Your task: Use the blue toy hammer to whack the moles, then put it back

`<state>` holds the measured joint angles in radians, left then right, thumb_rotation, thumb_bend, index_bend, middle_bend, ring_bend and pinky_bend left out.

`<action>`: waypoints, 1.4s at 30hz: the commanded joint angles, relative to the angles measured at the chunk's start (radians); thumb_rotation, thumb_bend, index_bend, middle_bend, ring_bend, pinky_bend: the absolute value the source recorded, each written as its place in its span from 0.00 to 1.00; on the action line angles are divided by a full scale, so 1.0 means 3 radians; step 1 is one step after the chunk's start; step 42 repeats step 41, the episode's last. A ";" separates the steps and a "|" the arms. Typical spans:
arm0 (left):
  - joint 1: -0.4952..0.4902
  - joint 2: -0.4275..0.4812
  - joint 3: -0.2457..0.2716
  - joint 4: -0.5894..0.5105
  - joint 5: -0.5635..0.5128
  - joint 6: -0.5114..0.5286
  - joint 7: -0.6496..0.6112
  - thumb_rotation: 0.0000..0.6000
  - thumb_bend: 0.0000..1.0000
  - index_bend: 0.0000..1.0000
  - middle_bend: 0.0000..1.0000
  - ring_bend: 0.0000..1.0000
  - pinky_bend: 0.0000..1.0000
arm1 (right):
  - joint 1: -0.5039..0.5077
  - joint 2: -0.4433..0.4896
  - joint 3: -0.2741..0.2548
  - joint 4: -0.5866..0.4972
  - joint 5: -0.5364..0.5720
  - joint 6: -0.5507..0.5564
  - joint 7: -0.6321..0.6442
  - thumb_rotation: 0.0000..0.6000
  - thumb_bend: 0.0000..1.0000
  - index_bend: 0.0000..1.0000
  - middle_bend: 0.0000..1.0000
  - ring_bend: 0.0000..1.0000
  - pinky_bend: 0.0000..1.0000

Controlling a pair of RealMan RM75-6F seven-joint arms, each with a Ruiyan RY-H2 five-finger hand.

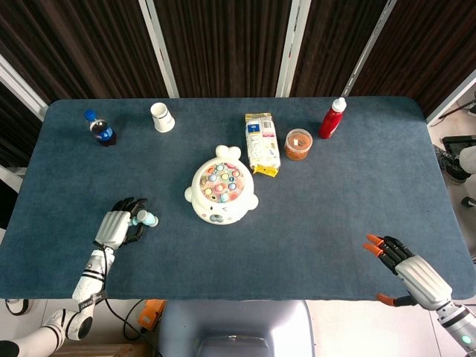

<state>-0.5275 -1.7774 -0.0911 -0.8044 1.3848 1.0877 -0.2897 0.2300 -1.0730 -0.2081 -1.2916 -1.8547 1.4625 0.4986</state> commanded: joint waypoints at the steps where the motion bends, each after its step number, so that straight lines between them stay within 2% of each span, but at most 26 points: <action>1: -0.0001 0.0003 0.0004 0.0000 0.0003 -0.0010 0.0016 1.00 0.43 0.11 0.20 0.07 0.14 | -0.0001 0.0001 0.0001 0.0001 0.0000 0.0003 0.0002 1.00 0.09 0.00 0.00 0.00 0.03; 9: 0.0011 0.0118 0.0000 -0.0178 -0.0011 -0.0061 0.0185 1.00 0.40 0.02 0.08 0.00 0.11 | -0.0004 0.0001 0.0001 0.0008 -0.0002 0.0015 0.0010 1.00 0.09 0.00 0.00 0.00 0.03; 17: 0.0067 0.0340 -0.0024 -0.0482 0.0021 0.0083 0.0319 1.00 0.38 0.00 0.01 0.00 0.08 | -0.0005 0.0001 -0.0001 0.0008 -0.0005 0.0016 0.0003 1.00 0.09 0.00 0.00 0.00 0.03; 20: 0.0152 0.0609 0.0009 -0.0790 0.0140 0.0320 0.0361 1.00 0.38 0.00 0.00 0.00 0.06 | -0.0009 0.0003 -0.0001 0.0012 -0.0001 0.0020 0.0006 1.00 0.09 0.00 0.00 0.00 0.03; 22: 0.0277 0.0894 0.0071 -0.1129 0.0267 0.0571 0.0362 1.00 0.38 0.00 0.00 0.00 0.06 | -0.0016 0.0003 -0.0001 0.0019 0.0005 0.0024 0.0001 1.00 0.09 0.00 0.00 0.00 0.03; 24: 0.0465 0.1204 0.0181 -0.1503 0.0380 0.0841 0.0415 0.99 0.38 0.00 0.00 0.00 0.06 | -0.0023 -0.0001 0.0005 0.0017 0.0023 0.0014 -0.0026 1.00 0.09 0.00 0.00 0.00 0.03; 27: 0.0828 0.1515 0.0395 -0.1883 0.0537 0.1310 0.0646 0.99 0.37 0.00 0.00 0.00 0.04 | -0.0040 -0.0016 0.0030 0.0001 0.0093 -0.0029 -0.0115 1.00 0.09 0.00 0.00 0.00 0.03; 29: 0.1093 0.1533 0.0514 -0.1932 0.0642 0.1673 0.0770 1.00 0.37 0.00 0.01 0.00 0.02 | -0.0065 -0.0042 0.0091 -0.0039 0.0220 -0.0073 -0.0240 1.00 0.09 0.00 0.00 0.00 0.03; 31: 0.1263 0.1454 0.0577 -0.1858 0.0674 0.1857 0.0896 1.00 0.37 0.00 0.00 0.00 0.01 | -0.0089 -0.0074 0.0160 -0.0090 0.0355 -0.0121 -0.0403 1.00 0.09 0.00 0.00 0.00 0.03; 34: 0.1324 0.1469 0.0659 -0.1911 0.0687 0.1772 0.1313 1.00 0.37 0.00 0.00 0.00 0.00 | -0.0107 -0.0098 0.0218 -0.0182 0.0472 -0.0187 -0.0607 1.00 0.09 0.00 0.00 0.00 0.03; 42: 0.1327 0.1515 0.0577 -0.2018 0.0673 0.1707 0.1292 1.00 0.38 0.00 0.00 0.00 0.00 | -0.0125 -0.0083 0.0216 -0.0254 0.0462 -0.0210 -0.0706 1.00 0.09 0.00 0.00 0.00 0.03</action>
